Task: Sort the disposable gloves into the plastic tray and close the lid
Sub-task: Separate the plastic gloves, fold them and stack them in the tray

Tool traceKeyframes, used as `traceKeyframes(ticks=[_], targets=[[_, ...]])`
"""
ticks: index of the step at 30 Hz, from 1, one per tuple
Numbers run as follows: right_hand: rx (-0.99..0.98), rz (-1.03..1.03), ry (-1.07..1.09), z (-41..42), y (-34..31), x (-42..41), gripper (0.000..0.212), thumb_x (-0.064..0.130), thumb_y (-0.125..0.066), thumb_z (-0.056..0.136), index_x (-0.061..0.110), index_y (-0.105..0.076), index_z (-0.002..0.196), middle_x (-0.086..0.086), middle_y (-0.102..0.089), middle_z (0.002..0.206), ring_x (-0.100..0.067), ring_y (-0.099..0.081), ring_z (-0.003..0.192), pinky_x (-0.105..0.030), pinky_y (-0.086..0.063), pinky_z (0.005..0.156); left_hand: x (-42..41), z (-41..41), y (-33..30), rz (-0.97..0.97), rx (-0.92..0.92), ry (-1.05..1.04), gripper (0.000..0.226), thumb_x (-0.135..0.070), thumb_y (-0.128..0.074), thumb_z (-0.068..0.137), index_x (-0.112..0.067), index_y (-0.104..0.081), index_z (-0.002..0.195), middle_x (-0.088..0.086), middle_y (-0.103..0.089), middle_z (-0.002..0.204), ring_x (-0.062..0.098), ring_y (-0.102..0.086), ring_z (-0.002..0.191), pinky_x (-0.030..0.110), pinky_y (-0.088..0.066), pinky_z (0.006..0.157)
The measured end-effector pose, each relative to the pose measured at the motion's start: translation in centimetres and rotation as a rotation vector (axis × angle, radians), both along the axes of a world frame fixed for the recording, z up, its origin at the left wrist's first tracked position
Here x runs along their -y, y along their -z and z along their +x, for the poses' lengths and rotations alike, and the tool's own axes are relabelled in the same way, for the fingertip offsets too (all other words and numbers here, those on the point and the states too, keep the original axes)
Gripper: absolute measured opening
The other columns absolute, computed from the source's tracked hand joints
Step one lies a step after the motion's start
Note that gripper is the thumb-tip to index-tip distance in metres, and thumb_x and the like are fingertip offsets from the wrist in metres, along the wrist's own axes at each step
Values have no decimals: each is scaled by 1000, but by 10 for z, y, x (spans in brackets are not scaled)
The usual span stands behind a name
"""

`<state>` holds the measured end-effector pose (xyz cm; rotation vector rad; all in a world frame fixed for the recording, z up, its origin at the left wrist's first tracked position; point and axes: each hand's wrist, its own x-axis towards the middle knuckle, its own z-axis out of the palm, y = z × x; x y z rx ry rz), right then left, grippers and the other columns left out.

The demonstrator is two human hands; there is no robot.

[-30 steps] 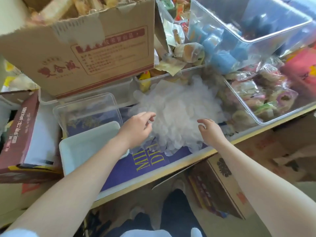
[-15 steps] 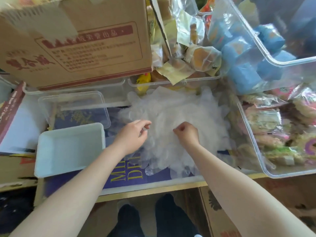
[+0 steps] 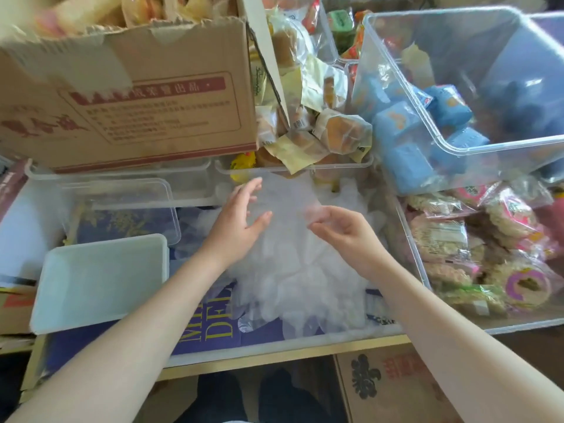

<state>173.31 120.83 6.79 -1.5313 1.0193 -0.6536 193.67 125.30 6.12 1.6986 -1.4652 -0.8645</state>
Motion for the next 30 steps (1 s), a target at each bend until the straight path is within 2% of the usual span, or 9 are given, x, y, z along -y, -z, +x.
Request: traceKeyframes(ticks=[4, 6, 10, 13, 16, 21, 24, 25, 30], targets=[[25, 133, -219, 6, -39, -1, 12, -4, -61, 85, 7, -63, 80, -13, -69, 103, -14, -66, 98, -21, -49, 88, 14, 13, -41, -7, -60, 238, 92, -67, -58, 66, -29, -26, 144, -19, -31, 144, -11, -27, 127, -6, -18, 94], [6, 153, -289, 12, -49, -3, 8, -8, -60, 84, 0, -64, 84, -15, -69, 97, -12, -66, 93, -19, -49, 85, 14, 22, -55, 73, -101, 369, 87, -70, -63, 59, -32, -41, 134, -24, -44, 135, -17, -35, 122, -4, -23, 94], [11, 133, -264, 28, -55, -10, 9, -7, -61, 82, 1, -65, 83, -5, -70, 81, -14, -64, 75, -21, -50, 75, 0, 41, -52, 179, -210, 430, 22, -41, -76, 72, -26, -66, 84, -15, -66, 85, -4, -59, 82, 10, -41, 79], [64, 178, -153, 43, -45, -11, 16, -4, -59, 86, 8, -61, 75, 0, -67, 70, -13, -53, 51, -21, -45, 54, -17, 58, -39, 157, -309, 292, 25, -46, -70, 77, -24, -60, 70, -10, -58, 62, 2, -52, 60, 13, -41, 62], [14, 204, -52, 57, -23, -11, 17, -1, -57, 89, 9, -59, 76, 2, -62, 60, -11, -43, 42, -18, -36, 42, -29, 70, -24, 202, -416, 109, 17, -25, -59, 88, -16, -54, 75, -5, -48, 53, 4, -37, 39, 13, -30, 39], [-128, 264, -25, 80, 21, -11, 17, 1, -56, 90, 11, -58, 77, 1, -62, 61, -11, -47, 39, -20, -39, 42, -33, 86, 3, 279, -197, 100, 20, -14, -59, 90, -20, -52, 72, -13, -48, 49, 4, -35, 42, 19, -30, 45], [-286, 260, 135, 87, 48, -3, 11, 10, -54, 92, 15, -57, 101, -3, -60, 92, -13, -58, 61, -20, -43, 56, -31, 92, 16, 300, -15, 62, 20, -19, -60, 90, -25, -54, 72, -10, -50, 52, 3, -38, 42, 25, -35, 52], [-374, 200, 185, 86, 54, 2, 20, 15, -55, 93, 16, -55, 112, -2, -57, 103, -15, -58, 74, -22, -43, 63, -30, 94, 19, 303, 32, 47, 19, -21, -60, 89, -25, -55, 72, -8, -51, 55, 3, -39, 43, 25, -36, 54], [-606, -126, 273, 79, 68, 41, 43, 17, -51, 95, 10, -41, 135, -13, -40, 138, -30, -45, 121, -36, -38, 97, -18, 101, 28, 256, 210, -21, 9, -19, -58, 90, -18, -59, 81, -2, -61, 72, 6, -49, 63, 10, -34, 59]])
